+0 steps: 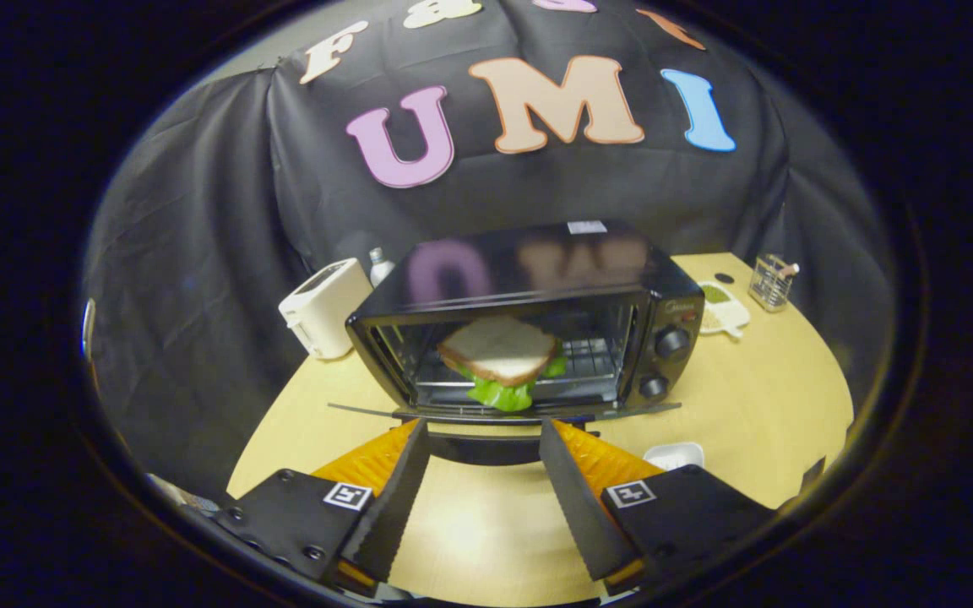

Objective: Open the toaster oven, put the food inside, and close the toaster oven door.

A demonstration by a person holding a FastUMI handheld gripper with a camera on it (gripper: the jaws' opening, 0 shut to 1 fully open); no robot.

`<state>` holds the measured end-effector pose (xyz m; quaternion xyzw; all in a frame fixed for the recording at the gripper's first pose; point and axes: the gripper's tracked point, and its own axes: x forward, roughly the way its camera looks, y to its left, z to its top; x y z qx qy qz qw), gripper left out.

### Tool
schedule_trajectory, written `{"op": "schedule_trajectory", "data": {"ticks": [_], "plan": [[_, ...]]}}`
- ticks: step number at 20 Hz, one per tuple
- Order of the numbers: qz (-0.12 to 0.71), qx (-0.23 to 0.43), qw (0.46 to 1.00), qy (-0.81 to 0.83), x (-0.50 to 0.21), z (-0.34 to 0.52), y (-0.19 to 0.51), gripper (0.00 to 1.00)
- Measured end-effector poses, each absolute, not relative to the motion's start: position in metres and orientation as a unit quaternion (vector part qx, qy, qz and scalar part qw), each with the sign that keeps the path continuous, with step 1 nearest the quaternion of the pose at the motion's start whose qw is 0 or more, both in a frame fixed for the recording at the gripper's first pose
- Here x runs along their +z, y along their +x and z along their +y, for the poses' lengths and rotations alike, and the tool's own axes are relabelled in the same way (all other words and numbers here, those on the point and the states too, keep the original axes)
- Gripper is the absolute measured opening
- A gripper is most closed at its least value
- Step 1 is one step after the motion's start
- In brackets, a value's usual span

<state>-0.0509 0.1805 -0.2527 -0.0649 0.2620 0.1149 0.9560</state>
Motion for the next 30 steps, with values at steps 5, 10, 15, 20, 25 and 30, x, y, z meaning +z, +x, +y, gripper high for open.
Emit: {"op": "schedule_trajectory", "data": {"ticks": [5, 10, 15, 20, 25, 30], "plan": [[0.217, 0.124, 0.965, -0.084, -0.232, 0.192, -0.013, 0.86], [0.197, 0.124, 0.969, -0.080, -0.225, 0.199, 0.017, 0.86], [0.182, 0.119, 0.970, -0.107, -0.224, 0.195, 0.036, 0.86], [0.188, 0.124, 0.971, -0.085, -0.225, 0.195, 0.042, 0.86], [0.212, 0.131, 0.968, -0.034, -0.219, 0.193, 0.036, 0.87], [0.201, 0.108, 0.974, -0.009, -0.191, 0.169, 0.027, 0.88]]}}
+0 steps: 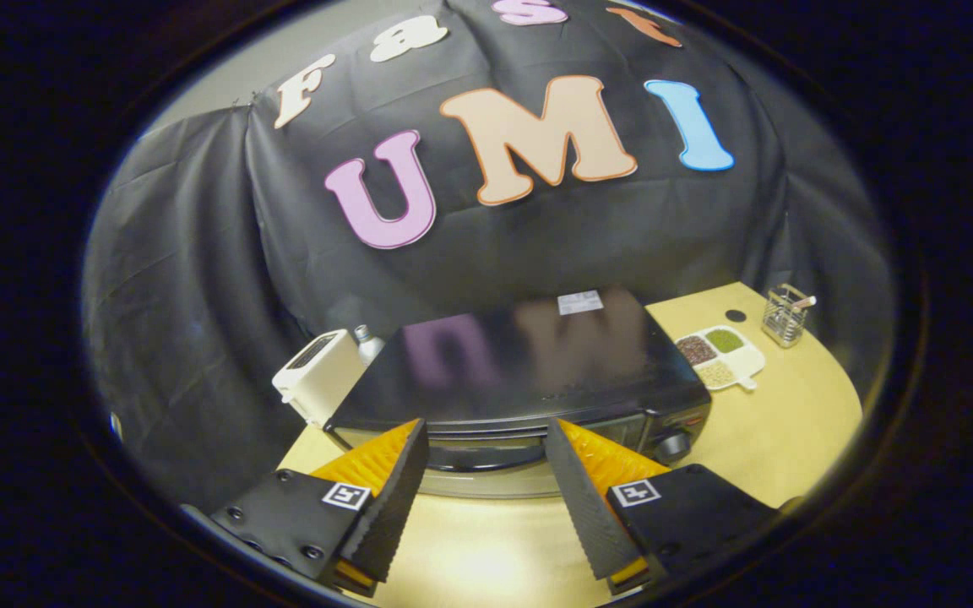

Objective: Open the toaster oven, put the food inside, and close the toaster oven door.

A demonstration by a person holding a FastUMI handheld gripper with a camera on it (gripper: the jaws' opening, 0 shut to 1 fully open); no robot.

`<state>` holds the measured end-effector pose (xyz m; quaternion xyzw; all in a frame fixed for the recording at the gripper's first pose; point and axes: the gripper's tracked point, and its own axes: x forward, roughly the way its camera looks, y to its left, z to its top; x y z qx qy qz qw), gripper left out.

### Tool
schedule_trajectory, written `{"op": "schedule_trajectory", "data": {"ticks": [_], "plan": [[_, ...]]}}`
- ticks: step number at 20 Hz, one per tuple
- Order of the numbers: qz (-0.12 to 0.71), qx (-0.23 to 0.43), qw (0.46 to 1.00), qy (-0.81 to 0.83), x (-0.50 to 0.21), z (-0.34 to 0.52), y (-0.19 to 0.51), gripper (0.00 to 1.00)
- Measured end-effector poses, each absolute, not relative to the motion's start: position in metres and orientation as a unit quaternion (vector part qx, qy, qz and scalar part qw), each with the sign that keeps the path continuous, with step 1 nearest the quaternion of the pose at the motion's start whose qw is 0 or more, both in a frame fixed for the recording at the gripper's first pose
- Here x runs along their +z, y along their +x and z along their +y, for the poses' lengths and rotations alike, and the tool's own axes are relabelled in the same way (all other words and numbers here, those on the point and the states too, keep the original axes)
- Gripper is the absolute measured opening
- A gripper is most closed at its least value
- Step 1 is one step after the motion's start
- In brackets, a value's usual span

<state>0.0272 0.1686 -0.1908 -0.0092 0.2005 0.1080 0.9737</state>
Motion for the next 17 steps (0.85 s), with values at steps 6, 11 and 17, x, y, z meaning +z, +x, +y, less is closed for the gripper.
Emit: {"op": "schedule_trajectory", "data": {"ticks": [6, 11, 17], "plan": [[0.146, 0.100, 0.984, -0.006, -0.134, 0.153, 0.002, 0.88], [0.077, 0.094, 0.993, -0.012, -0.069, 0.147, -0.012, 0.88], [0.028, 0.082, 0.995, -0.046, -0.029, 0.147, -0.030, 0.88]]}}
